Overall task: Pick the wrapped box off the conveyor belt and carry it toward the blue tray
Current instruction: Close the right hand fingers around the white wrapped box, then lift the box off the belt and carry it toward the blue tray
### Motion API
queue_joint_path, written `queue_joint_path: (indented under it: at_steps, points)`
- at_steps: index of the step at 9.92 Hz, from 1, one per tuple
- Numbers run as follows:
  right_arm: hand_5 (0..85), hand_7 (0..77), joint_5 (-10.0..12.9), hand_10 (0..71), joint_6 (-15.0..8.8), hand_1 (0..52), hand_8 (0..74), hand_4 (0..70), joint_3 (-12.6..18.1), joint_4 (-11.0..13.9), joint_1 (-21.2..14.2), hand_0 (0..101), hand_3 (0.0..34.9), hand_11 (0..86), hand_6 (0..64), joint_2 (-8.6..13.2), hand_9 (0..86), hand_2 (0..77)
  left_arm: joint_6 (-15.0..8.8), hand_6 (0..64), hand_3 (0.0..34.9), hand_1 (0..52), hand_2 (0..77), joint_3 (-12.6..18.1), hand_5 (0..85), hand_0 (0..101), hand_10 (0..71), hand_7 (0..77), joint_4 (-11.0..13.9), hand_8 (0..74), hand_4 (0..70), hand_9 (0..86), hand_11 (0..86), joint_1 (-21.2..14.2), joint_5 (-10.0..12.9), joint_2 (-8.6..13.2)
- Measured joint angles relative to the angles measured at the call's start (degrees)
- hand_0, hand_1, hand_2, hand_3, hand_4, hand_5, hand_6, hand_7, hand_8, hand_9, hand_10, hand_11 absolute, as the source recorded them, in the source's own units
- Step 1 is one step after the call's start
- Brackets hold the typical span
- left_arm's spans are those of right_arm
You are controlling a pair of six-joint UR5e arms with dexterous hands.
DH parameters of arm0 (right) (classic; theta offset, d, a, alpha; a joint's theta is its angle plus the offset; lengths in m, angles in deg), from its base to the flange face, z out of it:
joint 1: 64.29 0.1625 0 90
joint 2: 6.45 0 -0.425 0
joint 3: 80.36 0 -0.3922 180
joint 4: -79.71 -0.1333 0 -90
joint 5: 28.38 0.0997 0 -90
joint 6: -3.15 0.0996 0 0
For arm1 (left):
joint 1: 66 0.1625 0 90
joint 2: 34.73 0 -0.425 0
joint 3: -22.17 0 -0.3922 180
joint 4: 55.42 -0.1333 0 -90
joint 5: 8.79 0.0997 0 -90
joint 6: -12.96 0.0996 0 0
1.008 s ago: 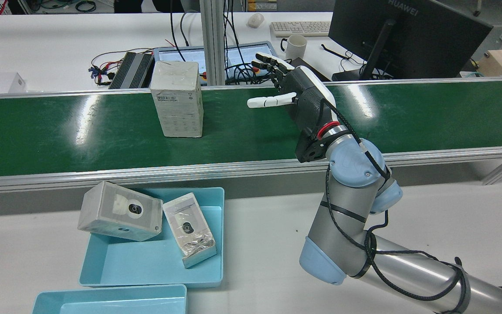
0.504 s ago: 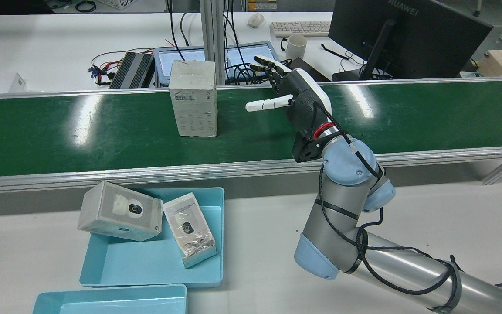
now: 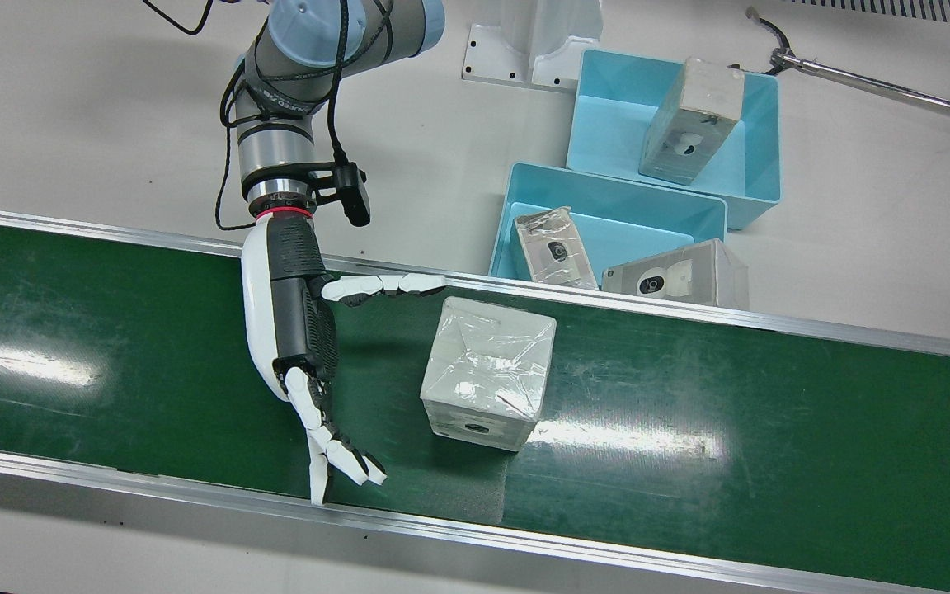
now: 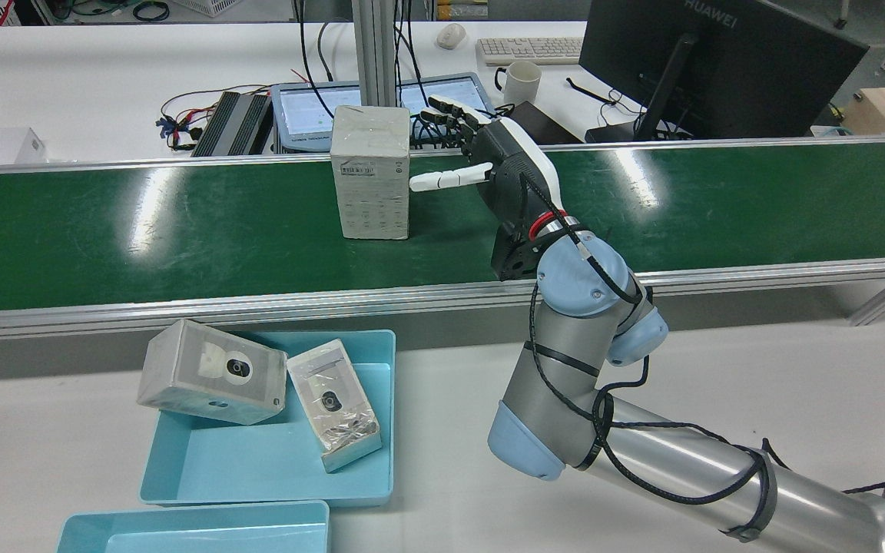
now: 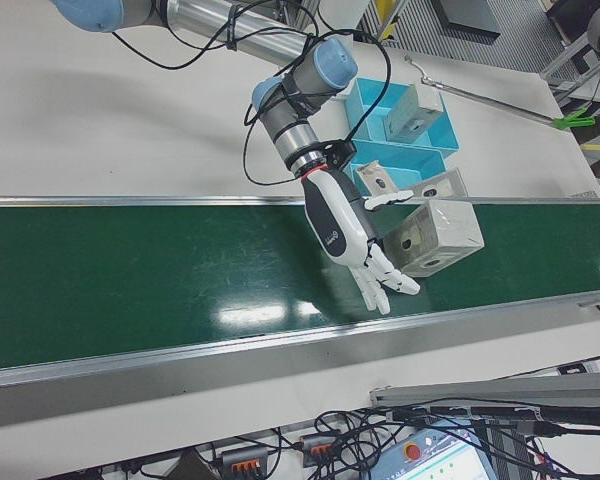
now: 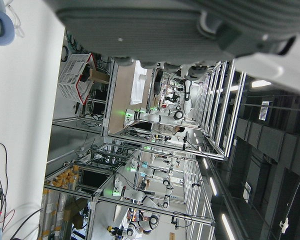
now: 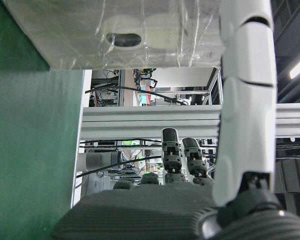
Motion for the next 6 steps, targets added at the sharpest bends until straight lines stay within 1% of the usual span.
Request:
queue_joint_path:
  at_steps: [2, 4, 5, 6]
  points:
    - [14.7, 18.0, 0.1, 0.0, -1.2, 15.8, 0.5, 10.4, -0.9, -1.2, -0.4, 48, 0.0, 1.1, 6.0, 0.5, 1.6, 9.3, 0.0, 0.5, 0.0, 0.0, 1.1, 0.0, 1.1, 0, 0.5, 0.5, 0.0, 0.5, 0.0, 0.5, 0.5, 0.0, 0.0, 0.0]
    - [14.7, 19.1, 1.2, 0.0, -2.3, 15.8, 0.5, 11.5, -1.1, -2.0, -1.6, 49, 0.0, 1.1, 6.5, 1.1, 2.7, 9.3, 0.0, 0.5, 0.0, 0.0, 0.5, 0.0, 1.1, 0, 0.5, 0.5, 0.0, 0.5, 0.0, 0.5, 0.5, 0.0, 0.0, 0.0]
    - [18.5, 22.9, 1.8, 0.0, -2.9, 19.1, 3.3, 12.5, -1.3, -2.2, -2.2, 51, 0.0, 1.1, 8.7, 1.5, 6.5, 10.9, 0.0, 0.5, 0.0, 0.0, 1.1, 0.0, 1.1, 0, 0.0, 0.5, 0.0, 0.5, 0.0, 0.5, 0.5, 0.0, 0.0, 0.0]
    - [18.5, 22.9, 2.0, 0.0, -3.1, 19.1, 3.3, 12.5, -1.7, -2.3, -2.5, 51, 0.0, 1.1, 8.7, 1.7, 6.5, 10.9, 0.0, 0.5, 0.0, 0.0, 1.1, 0.0, 1.1, 0, 0.0, 0.5, 0.0, 0.5, 0.0, 0.5, 0.5, 0.0, 0.0, 0.0]
